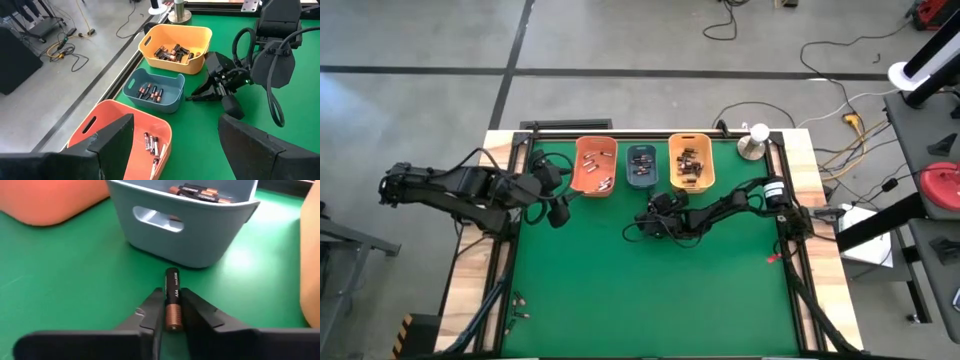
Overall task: Sort batteries
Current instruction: Put the small black battery into the blue bin
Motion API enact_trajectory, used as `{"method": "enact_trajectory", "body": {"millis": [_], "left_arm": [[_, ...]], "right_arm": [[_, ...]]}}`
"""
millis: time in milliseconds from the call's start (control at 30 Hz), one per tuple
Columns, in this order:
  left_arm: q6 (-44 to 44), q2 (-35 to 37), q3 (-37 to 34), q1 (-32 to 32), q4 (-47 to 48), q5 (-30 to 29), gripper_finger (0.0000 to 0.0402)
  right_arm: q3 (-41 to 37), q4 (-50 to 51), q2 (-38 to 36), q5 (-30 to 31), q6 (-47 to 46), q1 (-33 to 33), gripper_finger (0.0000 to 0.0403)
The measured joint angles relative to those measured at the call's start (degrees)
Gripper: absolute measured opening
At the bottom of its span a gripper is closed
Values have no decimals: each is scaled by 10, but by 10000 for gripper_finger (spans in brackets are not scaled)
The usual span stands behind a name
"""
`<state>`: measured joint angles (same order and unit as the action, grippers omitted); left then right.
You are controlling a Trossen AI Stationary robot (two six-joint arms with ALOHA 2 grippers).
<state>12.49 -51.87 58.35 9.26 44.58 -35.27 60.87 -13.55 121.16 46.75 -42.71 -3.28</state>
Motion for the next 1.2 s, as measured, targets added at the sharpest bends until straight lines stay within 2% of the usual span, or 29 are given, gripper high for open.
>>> {"method": "enact_trajectory", "body": {"millis": [133,300,600,667,833,1000,1200], "left_arm": [[0,2,0,0,0,0,264],[0,5,0,0,0,-3,264],[-3,11,0,0,-2,-33,264],[-3,15,0,0,-5,-33,264],[-3,27,0,0,-5,-33,264],[0,42,0,0,-5,-33,264],[2,58,0,0,-9,-32,264]], "right_arm": [[18,56,-4,-25,-12,-9,37],[58,180,-24,-76,-34,-28,35],[128,342,-68,-269,-3,-38,33],[150,389,-77,-298,18,-38,32],[220,456,-105,-324,101,-20,31],[286,478,-120,-352,199,15,30],[337,482,-117,-405,288,88,30]]}}
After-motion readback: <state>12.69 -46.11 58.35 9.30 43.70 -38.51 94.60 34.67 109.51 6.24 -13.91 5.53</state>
